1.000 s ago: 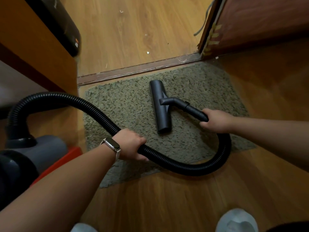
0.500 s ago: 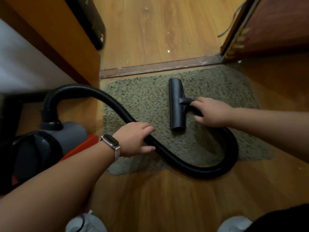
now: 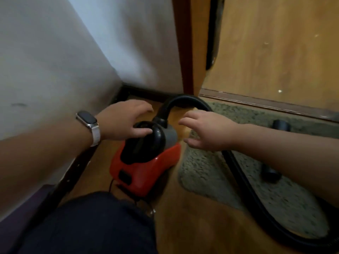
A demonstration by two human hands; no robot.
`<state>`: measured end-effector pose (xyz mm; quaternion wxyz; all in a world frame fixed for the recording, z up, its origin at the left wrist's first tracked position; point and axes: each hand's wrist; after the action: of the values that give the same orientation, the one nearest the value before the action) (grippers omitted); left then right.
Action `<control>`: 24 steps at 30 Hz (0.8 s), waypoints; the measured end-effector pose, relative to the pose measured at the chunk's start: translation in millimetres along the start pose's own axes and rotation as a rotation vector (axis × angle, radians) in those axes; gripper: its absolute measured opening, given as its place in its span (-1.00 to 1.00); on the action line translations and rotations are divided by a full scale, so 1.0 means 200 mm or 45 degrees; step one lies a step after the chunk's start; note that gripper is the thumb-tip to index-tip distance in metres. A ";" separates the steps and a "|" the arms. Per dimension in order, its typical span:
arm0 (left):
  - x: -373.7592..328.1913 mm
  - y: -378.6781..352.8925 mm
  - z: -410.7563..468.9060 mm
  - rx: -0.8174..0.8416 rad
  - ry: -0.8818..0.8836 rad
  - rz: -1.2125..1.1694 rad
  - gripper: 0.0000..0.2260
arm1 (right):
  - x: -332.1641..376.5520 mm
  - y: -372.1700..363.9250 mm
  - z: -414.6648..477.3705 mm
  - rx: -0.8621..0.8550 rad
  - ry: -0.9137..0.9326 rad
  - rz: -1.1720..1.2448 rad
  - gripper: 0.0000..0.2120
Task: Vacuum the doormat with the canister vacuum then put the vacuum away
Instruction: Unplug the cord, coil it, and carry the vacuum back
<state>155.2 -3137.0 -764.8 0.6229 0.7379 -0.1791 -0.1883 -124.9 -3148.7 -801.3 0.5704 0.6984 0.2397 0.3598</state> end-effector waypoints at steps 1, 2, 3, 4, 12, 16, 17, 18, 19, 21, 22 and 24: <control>0.07 -0.03 -0.10 -0.004 0.075 -0.026 -0.32 | 0.06 0.00 0.07 -0.005 0.039 -0.018 -0.46; 0.13 -0.07 -0.20 -0.001 0.146 -0.060 -0.33 | 0.12 0.00 0.13 -0.011 0.077 -0.035 -0.45; 0.18 -0.11 -0.29 0.011 0.211 -0.104 -0.33 | 0.18 0.00 0.19 -0.009 0.108 -0.051 -0.45; 0.22 -0.16 -0.37 0.023 0.266 -0.156 -0.33 | 0.23 -0.01 0.25 -0.005 0.139 -0.072 -0.44; 0.25 -0.64 -0.68 0.105 0.381 -0.486 -0.25 | 0.54 -0.16 0.60 0.173 0.366 -0.341 -0.41; 0.23 -0.83 -0.70 0.033 0.389 -0.533 -0.18 | 0.59 -0.23 0.72 0.280 0.516 -0.471 -0.43; 0.22 -0.86 -0.70 0.017 0.388 -0.530 -0.17 | 0.58 -0.25 0.74 0.295 0.542 -0.473 -0.43; 0.22 -0.90 -0.70 -0.002 0.384 -0.529 -0.16 | 0.58 -0.26 0.75 0.285 0.571 -0.466 -0.44; 0.21 -0.93 -0.70 -0.024 0.372 -0.526 -0.15 | 0.56 -0.27 0.77 0.249 0.613 -0.455 -0.44; 0.21 -0.97 -0.70 -0.065 0.348 -0.523 -0.15 | 0.54 -0.30 0.79 0.143 0.701 -0.414 -0.46; 0.21 -0.99 -0.69 -0.080 0.338 -0.528 -0.16 | 0.53 -0.31 0.81 0.102 0.726 -0.377 -0.47; 0.22 -1.01 -0.68 -0.098 0.335 -0.564 -0.18 | 0.52 -0.33 0.83 0.025 0.727 -0.307 -0.51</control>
<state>267.9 -3010.7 -946.6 0.6121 0.7530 0.0765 -0.2292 73.5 -3158.7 -855.6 0.5119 0.5410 0.4749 0.4688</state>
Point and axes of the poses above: each hand's wrist, its own z-axis towards the middle knuckle, its own y-axis out of the back of the hand, x = y × z, and after that the axes turned 1 degree about -z, right-handed
